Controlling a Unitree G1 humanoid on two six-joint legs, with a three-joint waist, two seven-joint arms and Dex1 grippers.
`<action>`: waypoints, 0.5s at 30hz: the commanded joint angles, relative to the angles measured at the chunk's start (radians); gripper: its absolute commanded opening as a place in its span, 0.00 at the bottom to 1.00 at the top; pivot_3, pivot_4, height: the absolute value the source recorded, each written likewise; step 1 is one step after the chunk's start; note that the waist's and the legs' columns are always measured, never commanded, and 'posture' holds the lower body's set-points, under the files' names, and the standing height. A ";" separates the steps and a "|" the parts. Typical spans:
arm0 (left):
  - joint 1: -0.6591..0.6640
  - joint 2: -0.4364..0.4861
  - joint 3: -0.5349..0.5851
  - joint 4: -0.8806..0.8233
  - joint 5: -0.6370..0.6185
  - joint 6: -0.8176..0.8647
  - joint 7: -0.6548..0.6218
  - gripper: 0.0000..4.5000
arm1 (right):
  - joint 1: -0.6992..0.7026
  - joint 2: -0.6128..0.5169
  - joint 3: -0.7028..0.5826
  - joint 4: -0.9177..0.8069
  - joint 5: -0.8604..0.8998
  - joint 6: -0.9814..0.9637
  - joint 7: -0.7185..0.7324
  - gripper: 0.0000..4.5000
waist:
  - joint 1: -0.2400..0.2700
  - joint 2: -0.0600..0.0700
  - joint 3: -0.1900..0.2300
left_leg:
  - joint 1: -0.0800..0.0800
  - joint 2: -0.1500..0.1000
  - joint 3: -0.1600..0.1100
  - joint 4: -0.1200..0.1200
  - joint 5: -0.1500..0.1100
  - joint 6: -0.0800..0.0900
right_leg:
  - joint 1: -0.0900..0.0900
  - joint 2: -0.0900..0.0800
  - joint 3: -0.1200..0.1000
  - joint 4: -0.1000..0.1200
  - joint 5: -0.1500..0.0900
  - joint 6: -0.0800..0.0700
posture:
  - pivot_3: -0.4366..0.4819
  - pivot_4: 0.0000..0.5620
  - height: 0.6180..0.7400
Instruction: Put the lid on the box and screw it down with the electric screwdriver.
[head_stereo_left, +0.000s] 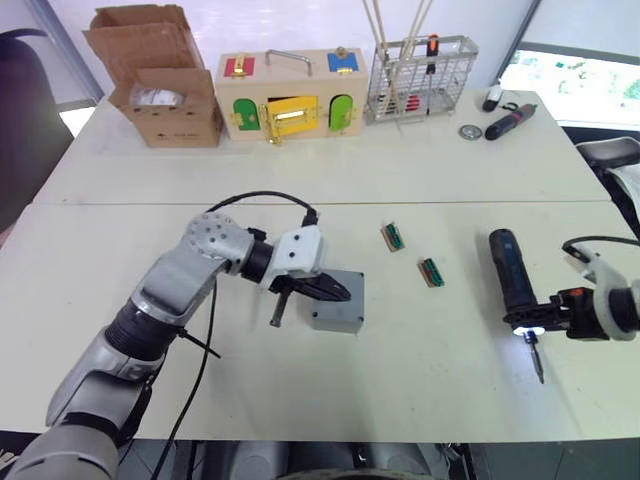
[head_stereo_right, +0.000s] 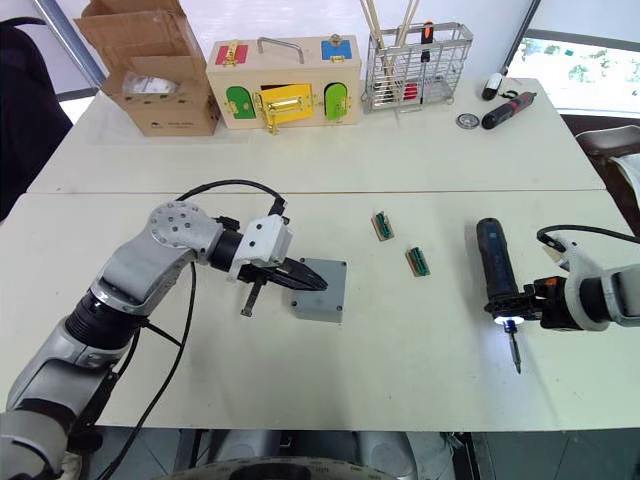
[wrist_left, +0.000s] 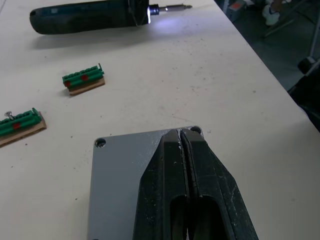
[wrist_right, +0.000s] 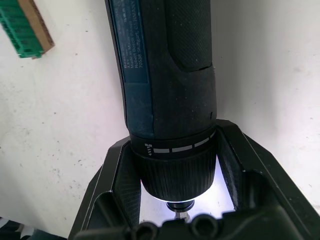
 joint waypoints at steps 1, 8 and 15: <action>0.003 0.009 0.023 -0.044 -0.020 0.018 0.009 0.00 | -0.039 0.006 -0.016 0.003 -0.044 0.006 0.013 0.41 | 0.000 0.000 0.000 | 0.000 0.000 0.000 0.000 0.000 0.000 | 0.000 0.000 0.000 0.000 0.000 0.000 | 0.48 0.27 1.00; 0.005 0.009 0.031 -0.048 -0.022 0.033 0.025 0.00 | -0.069 0.025 0.010 0.005 -0.154 0.001 0.052 0.92 | 0.001 0.000 0.000 | 0.000 0.000 0.000 0.001 0.000 0.000 | 0.001 0.000 0.000 0.000 0.000 0.000 | 0.48 0.27 1.00; -0.019 0.009 0.142 0.001 -0.080 0.122 0.094 0.00 | -0.115 0.006 -0.021 -0.010 -0.240 -0.109 0.115 1.00 | -0.001 0.000 0.000 | 0.000 0.000 0.000 0.001 0.000 0.000 | 0.001 0.000 0.000 0.001 0.000 0.000 | 0.48 0.27 1.00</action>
